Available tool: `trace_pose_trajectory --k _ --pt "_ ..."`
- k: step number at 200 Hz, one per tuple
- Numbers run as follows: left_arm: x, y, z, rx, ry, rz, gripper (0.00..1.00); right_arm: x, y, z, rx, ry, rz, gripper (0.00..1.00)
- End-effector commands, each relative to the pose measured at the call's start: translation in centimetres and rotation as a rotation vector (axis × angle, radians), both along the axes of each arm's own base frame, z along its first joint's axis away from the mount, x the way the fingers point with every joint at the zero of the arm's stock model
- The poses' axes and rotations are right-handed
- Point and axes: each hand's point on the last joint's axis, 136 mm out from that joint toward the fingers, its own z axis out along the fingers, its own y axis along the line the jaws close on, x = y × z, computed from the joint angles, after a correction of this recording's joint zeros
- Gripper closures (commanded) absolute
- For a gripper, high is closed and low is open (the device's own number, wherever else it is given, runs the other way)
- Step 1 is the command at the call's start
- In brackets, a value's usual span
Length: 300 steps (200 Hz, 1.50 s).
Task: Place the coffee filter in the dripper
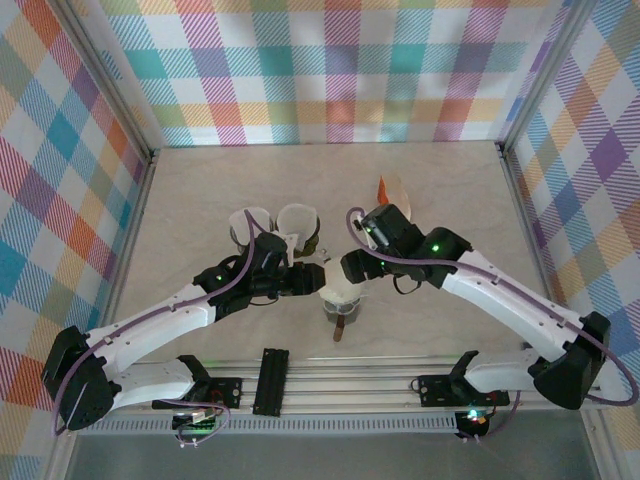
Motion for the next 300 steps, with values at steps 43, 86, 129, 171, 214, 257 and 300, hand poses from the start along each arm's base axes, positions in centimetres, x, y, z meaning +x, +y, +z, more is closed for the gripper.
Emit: trace_pose_trajectory --k 43,86,129,171,214,257,300 --pt "-0.1 0.6 3.0 -0.032 -0.081 0.02 0.42 0.5 -1.3 2.8 0.058 -0.127 -0.06 0.13" --pt "-0.2 2.5 5.1 -0.011 -0.143 0.065 0.28 0.5 -2.1 3.6 0.088 -0.176 -0.085 0.12" --pt "0.7 7.4 6.5 0.064 -0.222 0.24 0.22 0.4 -2.2 2.8 0.097 -0.167 -0.098 0.11" --pt "1.6 14.3 8.2 0.084 -0.262 0.483 0.3 0.3 -2.2 2.8 0.114 -0.181 -0.091 0.11" --pt "3.1 20.2 7.6 0.062 -0.222 0.712 0.36 0.3 -2.1 3.0 0.127 -0.197 -0.082 0.11" --pt "5.1 23.6 1.4 -0.061 -0.036 0.883 0.53 0.0 -2.3 2.9 0.139 -0.204 -0.078 0.11" --pt "7.2 22.8 -5.7 -0.163 0.129 0.902 0.78 -0.1 -2.5 2.4 0.132 -0.198 -0.075 0.11"
